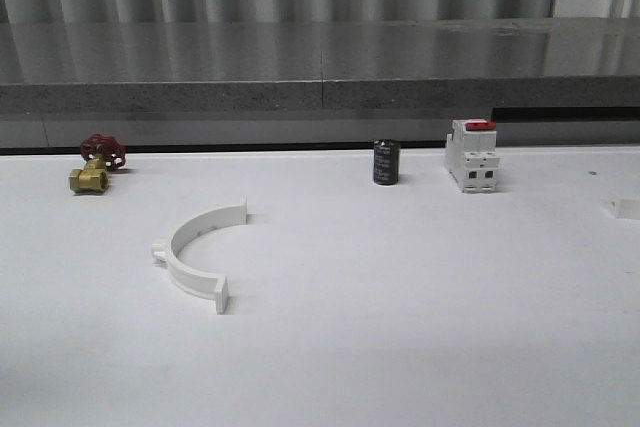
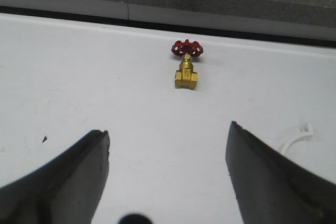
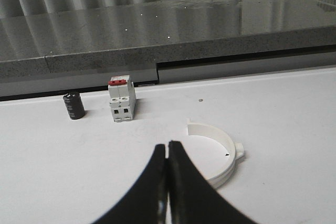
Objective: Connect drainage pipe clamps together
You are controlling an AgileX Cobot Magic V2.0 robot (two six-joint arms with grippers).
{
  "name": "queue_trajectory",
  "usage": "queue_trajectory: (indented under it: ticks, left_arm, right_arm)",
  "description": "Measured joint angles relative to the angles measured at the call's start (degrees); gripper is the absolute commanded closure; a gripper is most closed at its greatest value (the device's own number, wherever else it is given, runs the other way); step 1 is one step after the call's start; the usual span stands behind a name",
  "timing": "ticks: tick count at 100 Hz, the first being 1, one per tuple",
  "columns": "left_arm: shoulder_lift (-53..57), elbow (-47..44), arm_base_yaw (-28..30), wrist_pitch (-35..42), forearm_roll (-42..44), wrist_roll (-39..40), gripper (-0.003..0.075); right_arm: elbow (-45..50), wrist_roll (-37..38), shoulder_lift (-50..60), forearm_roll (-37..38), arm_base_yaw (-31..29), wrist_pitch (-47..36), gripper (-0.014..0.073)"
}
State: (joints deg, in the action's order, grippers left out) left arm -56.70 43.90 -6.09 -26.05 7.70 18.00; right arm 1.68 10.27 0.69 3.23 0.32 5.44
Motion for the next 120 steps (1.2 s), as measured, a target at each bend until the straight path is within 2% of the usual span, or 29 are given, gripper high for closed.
queue_trajectory:
  ticks: [10,27,29,41,56,70,89,111,120]
  left_arm:
    - [6.2,-4.7,0.2,0.1,-0.2,0.0,0.0395]
    - [15.7,-10.9,0.2,0.1,-0.8,0.0,0.0721]
    - [16.4,-11.3,0.2,0.1,-0.8,0.0,0.0740]
    - [20.5,-13.9,0.2,0.1,-0.6,0.0,0.0741]
    - [21.4,-14.5,0.2,0.2,-0.6,0.0,0.0741]
    - [21.6,-14.5,0.2,0.2,-0.6,0.0,0.0741]
    - [21.6,-14.5,0.2,0.2,-0.6,0.0,0.0741]
    - [21.6,-14.5,0.2,0.2,-0.6,0.0,0.0741]
    - [21.6,-14.5,0.2,0.2,-0.6,0.0,0.0741]
  right_arm:
    - [0.0,0.0,0.0,0.0,0.0,-0.2,0.0661]
    - [0.0,0.0,0.0,0.0,0.0,-1.2,0.0661]
    - [0.0,0.0,0.0,0.0,0.0,-1.2,0.0661]
    - [-1.5,0.0,0.0,-0.3,0.0,1.0,0.0661]
    - [-8.6,0.0,-2.8,-2.8,0.0,6.5,0.0661]
    - [-17.9,0.0,-12.6,-3.8,0.0,15.3,0.0661]
    - [-30.9,0.0,-31.5,-3.8,0.0,26.1,0.0661]
    - [-37.5,0.0,-48.4,-3.9,0.0,25.7,0.0652]
    - [-37.7,0.0,-53.5,-3.9,0.0,24.5,0.0564]
